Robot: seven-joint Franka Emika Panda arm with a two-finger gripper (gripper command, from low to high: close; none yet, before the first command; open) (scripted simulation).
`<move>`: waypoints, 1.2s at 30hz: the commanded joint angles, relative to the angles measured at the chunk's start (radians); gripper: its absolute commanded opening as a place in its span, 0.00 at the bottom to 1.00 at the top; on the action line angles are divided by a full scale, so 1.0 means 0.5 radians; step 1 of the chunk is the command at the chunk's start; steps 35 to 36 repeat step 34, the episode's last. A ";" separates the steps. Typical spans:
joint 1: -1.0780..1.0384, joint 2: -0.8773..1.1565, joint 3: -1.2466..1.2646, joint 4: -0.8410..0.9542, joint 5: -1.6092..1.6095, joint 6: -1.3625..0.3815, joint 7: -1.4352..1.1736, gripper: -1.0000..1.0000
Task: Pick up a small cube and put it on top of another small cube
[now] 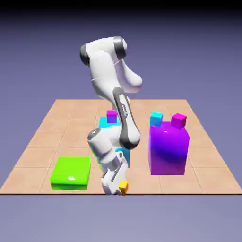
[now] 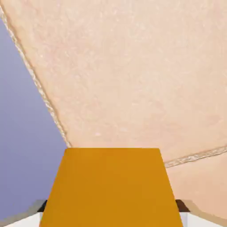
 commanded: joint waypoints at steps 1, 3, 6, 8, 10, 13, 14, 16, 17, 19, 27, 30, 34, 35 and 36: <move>-0.014 -0.073 -0.003 -0.024 -0.006 -0.054 0.015 0.00; -0.018 -0.215 0.001 -0.057 -0.018 -0.178 0.021 0.00; 0.069 -0.418 0.051 -0.050 -0.036 -0.439 -0.057 0.00; 0.127 -0.553 0.083 -0.044 -0.048 -0.613 -0.110 0.00; 0.185 -0.688 0.116 -0.039 -0.059 -0.787 -0.162 0.00; 0.272 -0.891 0.165 -0.032 -0.077 -1.048 -0.241 0.00; 0.301 -0.959 0.182 -0.029 -0.083 -1.135 -0.267 0.00; 0.359 -1.094 0.215 -0.024 -0.095 -1.309 -0.319 0.00; 0.388 -1.162 0.231 -0.021 -0.101 -1.396 -0.345 0.00; 0.447 -1.297 0.264 -0.016 -0.113 -1.570 -0.398 0.00; 0.629 -1.670 0.390 -0.064 -0.127 -1.990 -0.561 0.00; 0.667 -1.607 0.483 -0.251 -0.064 -1.730 -0.590 0.00; 0.656 -1.625 0.456 -0.196 -0.082 -1.805 -0.582 1.00; 0.656 -1.625 0.456 -0.196 -0.082 -1.805 -0.582 1.00; 0.656 -1.625 0.456 -0.196 -0.082 -1.805 -0.582 1.00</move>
